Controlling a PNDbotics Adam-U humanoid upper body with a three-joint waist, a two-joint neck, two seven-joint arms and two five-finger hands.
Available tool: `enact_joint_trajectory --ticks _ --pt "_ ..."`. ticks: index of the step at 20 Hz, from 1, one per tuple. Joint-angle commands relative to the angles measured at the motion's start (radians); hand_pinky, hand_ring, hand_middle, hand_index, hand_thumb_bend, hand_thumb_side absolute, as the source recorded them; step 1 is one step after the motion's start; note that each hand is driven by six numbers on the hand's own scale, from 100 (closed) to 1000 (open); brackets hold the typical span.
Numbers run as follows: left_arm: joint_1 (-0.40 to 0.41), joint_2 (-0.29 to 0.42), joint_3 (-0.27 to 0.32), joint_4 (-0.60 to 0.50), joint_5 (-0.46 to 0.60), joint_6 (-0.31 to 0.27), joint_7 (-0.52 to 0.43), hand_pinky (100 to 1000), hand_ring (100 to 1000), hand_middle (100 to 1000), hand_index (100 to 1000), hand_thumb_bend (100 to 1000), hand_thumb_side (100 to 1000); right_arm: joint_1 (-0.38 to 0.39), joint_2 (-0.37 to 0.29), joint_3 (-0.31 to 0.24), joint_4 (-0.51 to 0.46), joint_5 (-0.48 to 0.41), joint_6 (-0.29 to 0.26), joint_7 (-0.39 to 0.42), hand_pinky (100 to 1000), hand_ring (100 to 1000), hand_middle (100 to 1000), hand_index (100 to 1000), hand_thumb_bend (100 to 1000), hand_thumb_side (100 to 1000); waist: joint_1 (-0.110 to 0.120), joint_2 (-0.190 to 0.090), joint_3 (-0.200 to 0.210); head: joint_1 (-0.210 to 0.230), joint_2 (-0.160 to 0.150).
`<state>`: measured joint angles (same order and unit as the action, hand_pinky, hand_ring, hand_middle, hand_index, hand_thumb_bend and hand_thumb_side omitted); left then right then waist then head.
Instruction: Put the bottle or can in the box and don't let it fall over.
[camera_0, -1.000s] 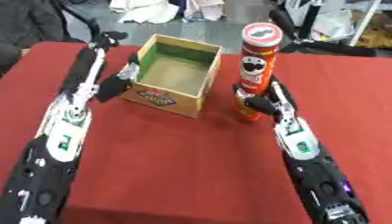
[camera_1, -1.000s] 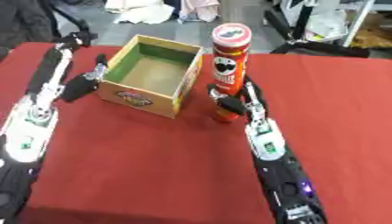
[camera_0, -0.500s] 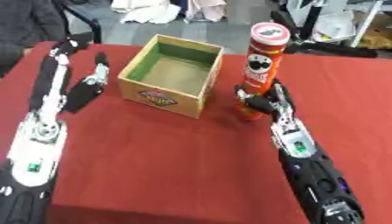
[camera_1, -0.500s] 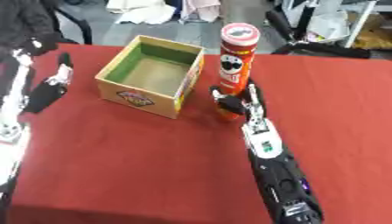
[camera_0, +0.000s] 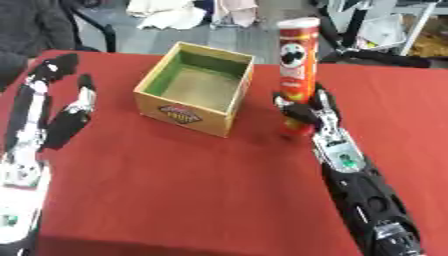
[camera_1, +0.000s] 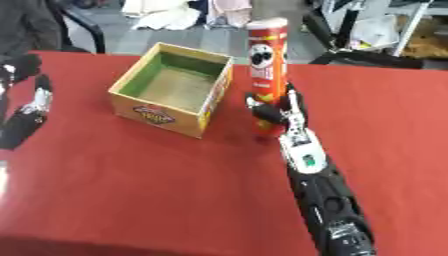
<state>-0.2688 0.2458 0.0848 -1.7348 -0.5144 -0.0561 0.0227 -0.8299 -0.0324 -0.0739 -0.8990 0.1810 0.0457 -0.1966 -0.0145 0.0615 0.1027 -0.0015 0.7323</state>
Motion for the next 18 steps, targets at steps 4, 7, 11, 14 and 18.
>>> enact_joint_trajectory --ticks 4,7,11,14,18 --pt "-0.005 -0.016 0.008 -0.041 0.024 0.008 -0.006 894 794 756 871 100 692 -0.109 -0.055 0.014 -0.023 -0.017 -0.022 0.027 953 726 662 270 100 100 0.008 -0.002 0.034 -0.033 -0.027" --pt "-0.013 -0.031 -0.002 -0.046 0.032 0.006 -0.017 894 793 753 869 100 693 -0.149 -0.054 0.009 -0.020 -0.039 -0.023 0.029 951 725 661 275 100 100 0.008 0.006 0.062 -0.060 -0.039" --pt "-0.027 -0.040 -0.019 -0.046 0.035 -0.002 -0.036 894 792 751 868 100 695 -0.200 -0.040 0.004 0.002 -0.060 -0.029 0.050 952 729 666 283 100 100 0.005 0.019 0.102 -0.098 -0.055" --pt "-0.033 -0.045 -0.024 -0.047 0.036 -0.005 -0.042 895 792 749 868 100 695 -0.226 -0.020 0.010 0.010 -0.069 -0.044 0.080 954 736 675 295 100 100 0.002 0.026 0.125 -0.121 -0.066" --pt "-0.034 -0.050 -0.028 -0.048 0.036 -0.005 -0.048 895 791 746 868 100 696 -0.236 0.011 0.035 0.023 -0.032 -0.070 0.141 955 747 690 338 100 100 -0.001 0.029 0.138 -0.137 -0.074"
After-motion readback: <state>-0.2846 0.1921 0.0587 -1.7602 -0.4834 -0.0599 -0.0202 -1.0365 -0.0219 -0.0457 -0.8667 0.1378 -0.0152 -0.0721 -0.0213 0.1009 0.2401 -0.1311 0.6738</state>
